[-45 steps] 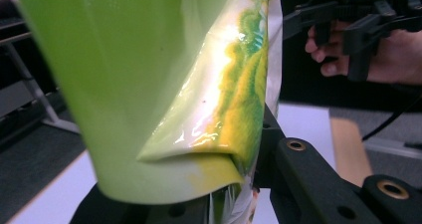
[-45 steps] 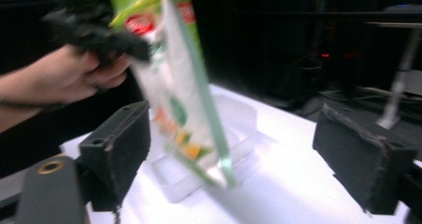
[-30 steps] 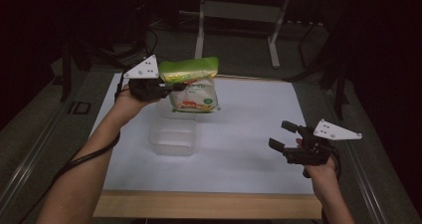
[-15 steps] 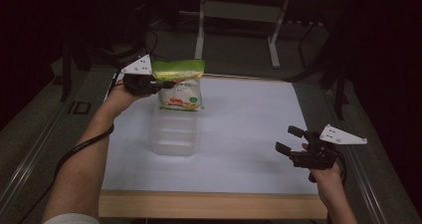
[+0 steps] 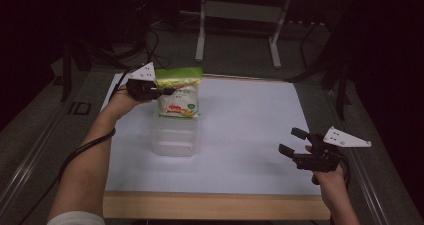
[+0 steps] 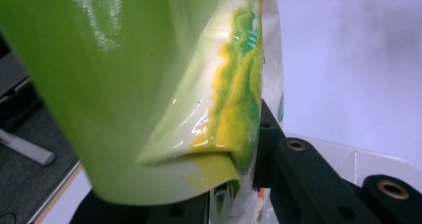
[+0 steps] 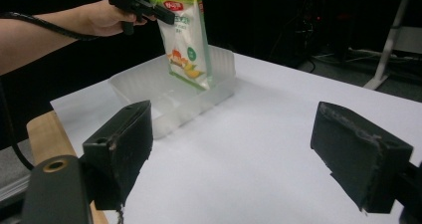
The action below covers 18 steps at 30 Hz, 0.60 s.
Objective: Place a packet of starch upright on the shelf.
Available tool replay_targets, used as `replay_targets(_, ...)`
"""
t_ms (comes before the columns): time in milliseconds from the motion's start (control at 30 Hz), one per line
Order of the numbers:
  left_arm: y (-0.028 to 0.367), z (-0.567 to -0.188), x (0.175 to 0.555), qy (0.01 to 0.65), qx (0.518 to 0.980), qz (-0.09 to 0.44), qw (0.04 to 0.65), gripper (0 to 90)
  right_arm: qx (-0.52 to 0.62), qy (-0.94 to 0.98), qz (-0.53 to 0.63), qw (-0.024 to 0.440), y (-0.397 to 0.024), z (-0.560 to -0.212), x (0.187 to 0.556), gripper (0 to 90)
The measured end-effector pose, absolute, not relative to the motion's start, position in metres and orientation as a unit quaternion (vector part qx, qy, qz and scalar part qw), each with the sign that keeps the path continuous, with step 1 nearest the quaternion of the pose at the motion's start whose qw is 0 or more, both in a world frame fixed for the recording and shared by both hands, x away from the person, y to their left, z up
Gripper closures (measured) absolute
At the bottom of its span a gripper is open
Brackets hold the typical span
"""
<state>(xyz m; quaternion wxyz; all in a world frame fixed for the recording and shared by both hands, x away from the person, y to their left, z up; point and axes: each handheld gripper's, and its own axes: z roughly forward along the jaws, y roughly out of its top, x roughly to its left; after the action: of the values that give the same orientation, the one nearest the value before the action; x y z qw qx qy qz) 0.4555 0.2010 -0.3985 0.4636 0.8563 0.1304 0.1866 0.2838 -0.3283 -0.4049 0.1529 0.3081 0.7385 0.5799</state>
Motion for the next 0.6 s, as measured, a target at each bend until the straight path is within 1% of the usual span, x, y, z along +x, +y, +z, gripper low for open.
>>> replay_targets(200, 0.197, -0.404, 0.455, 0.123, 0.872, 0.187, 0.436, 81.8, 0.311, 0.737, 0.581, 0.151, -0.328, -0.408, 0.285, 16.6)
replay_targets(367, 0.185, -0.427, 0.459, 0.122, 0.885, 0.169, 0.416, 81.8, 0.304, 0.740, 0.582, 0.148, -0.324, -0.409, 0.284, 16.6)
replay_targets(500, 0.191, -0.445, 0.463, 0.149, 0.868, 0.156, 0.447, 81.7, 0.303, 0.744, 0.578, 0.144, -0.324, -0.412, 0.284, 16.6)
replay_targets(600, 0.200, -0.456, 0.463, 0.160, 0.859, 0.162, 0.459, 81.7, 0.304, 0.744, 0.578, 0.143, -0.325, -0.414, 0.284, 16.7)
